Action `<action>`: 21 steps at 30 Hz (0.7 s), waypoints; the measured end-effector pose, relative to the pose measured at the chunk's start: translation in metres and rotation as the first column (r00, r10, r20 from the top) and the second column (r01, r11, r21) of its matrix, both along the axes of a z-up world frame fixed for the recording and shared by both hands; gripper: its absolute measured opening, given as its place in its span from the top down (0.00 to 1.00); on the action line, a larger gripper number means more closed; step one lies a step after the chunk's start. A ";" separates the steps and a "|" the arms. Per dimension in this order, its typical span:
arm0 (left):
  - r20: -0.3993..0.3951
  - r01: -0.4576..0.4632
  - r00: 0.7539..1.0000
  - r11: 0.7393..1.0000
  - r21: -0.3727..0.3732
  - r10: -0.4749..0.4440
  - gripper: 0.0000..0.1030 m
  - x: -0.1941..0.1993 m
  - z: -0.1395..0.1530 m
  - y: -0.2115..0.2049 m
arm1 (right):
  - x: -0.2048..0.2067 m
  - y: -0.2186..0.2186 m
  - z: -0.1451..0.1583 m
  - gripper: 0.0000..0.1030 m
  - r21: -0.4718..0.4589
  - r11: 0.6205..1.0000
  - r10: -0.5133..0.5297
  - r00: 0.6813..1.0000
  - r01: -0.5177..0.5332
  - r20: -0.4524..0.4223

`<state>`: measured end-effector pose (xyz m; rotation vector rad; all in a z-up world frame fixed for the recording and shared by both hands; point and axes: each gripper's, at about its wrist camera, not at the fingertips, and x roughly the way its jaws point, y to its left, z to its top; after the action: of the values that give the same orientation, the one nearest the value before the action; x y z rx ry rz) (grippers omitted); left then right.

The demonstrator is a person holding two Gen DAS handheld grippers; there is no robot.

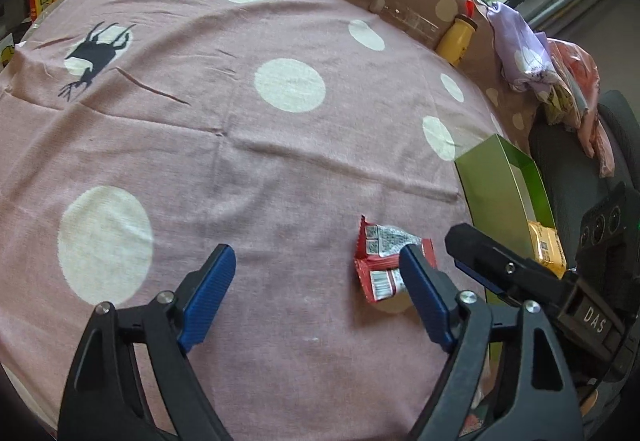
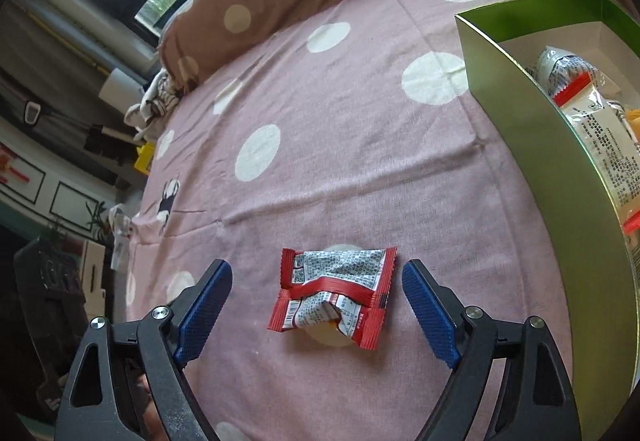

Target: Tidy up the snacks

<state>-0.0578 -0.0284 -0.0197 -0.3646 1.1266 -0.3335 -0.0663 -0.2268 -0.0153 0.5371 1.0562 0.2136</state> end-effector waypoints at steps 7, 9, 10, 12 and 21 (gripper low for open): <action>-0.039 0.086 0.995 0.995 -0.059 -0.088 0.28 0.000 -0.012 -0.023 | 0.003 -0.003 -0.011 0.16 0.050 0.999 -0.007 0.999 0.009 -0.035; -0.051 0.094 0.994 0.994 -0.056 -0.096 0.28 0.001 -0.016 -0.028 | 0.003 -0.005 -0.016 0.20 0.061 0.998 -0.014 0.998 0.017 -0.054; -0.045 0.096 0.994 0.994 -0.046 -0.098 0.29 0.001 -0.016 -0.031 | 0.004 -0.006 -0.018 0.20 0.064 0.998 -0.020 0.998 0.024 -0.064; -0.029 0.106 0.994 0.994 -0.036 -0.107 0.31 0.000 -0.016 -0.036 | 0.006 -0.009 -0.023 0.22 0.071 0.997 -0.035 0.996 0.041 -0.086; 0.019 0.175 0.984 0.985 -0.008 -0.175 0.54 -0.007 -0.012 -0.058 | 0.007 -0.007 -0.024 0.30 0.082 0.995 -0.046 0.994 0.055 -0.101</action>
<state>-0.0653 -0.0863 -0.0321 -0.2713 1.1421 -0.4962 -0.0594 -0.2336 -0.0391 0.6562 1.1324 0.1892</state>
